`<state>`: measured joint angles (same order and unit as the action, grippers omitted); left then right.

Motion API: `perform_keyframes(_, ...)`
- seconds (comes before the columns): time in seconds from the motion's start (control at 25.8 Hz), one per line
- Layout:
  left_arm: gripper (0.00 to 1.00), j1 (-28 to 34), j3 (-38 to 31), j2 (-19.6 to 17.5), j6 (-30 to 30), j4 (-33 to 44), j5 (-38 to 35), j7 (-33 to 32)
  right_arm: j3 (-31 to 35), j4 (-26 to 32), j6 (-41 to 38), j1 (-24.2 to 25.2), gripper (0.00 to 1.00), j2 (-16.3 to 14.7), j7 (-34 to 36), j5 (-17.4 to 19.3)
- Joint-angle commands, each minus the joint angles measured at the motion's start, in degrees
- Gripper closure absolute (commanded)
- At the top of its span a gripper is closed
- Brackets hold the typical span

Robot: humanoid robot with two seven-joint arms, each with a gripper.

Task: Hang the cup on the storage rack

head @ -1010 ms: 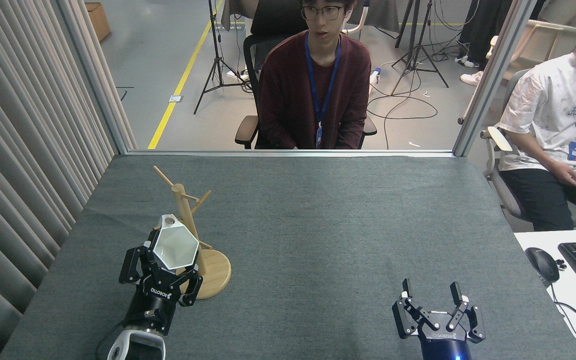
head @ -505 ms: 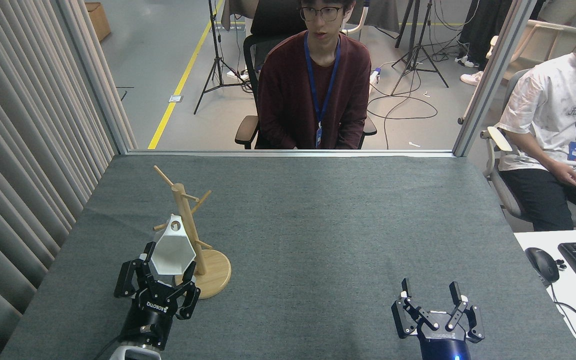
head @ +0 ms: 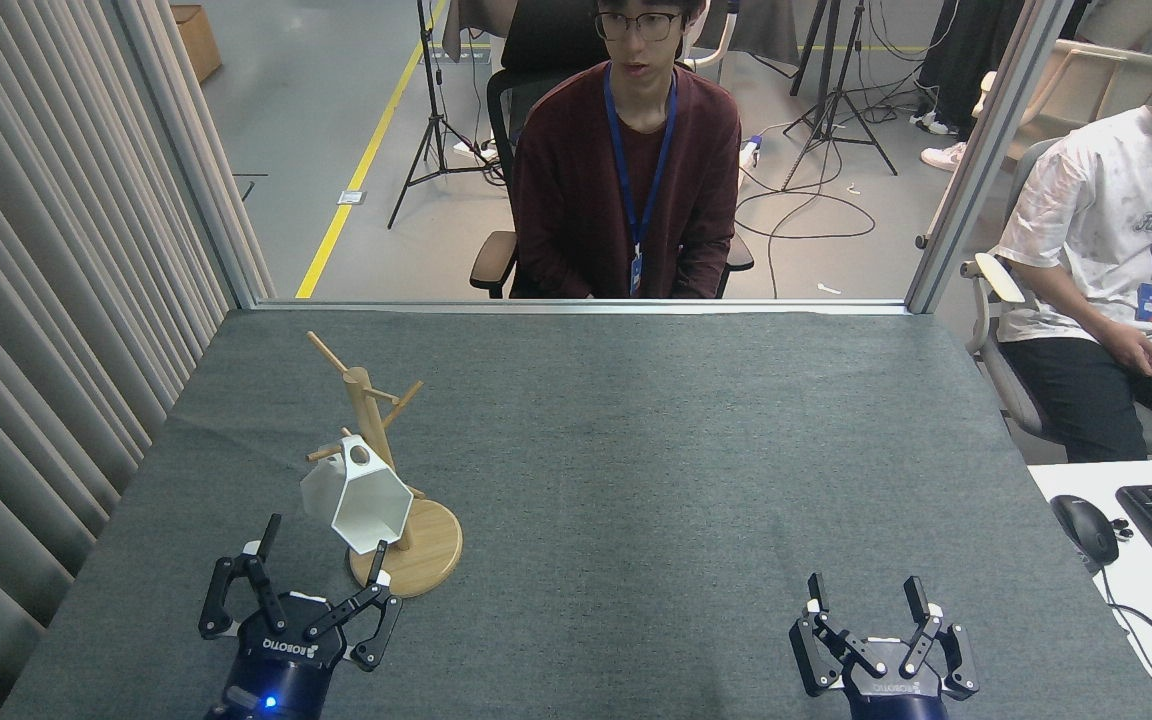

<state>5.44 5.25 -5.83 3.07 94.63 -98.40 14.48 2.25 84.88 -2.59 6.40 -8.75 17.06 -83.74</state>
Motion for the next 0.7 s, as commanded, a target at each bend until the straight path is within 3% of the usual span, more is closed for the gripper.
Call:
perform_keyframes(0.0, 0.0, 1.0, -0.5, -0.1, -3.3, 0.6, 18.0, -5.2, 0.2, 1.1, -0.6, 0.8, 0.02, -0.7, 2.4, 0.1)
perform_keyframes(0.66, 0.0, 5.3, -0.5, 0.5, -1.8, 3.3, 18.2, -4.3, 0.9, 1.7, -0.2, 1.8, 0.02, -0.7, 2.3, -0.2)
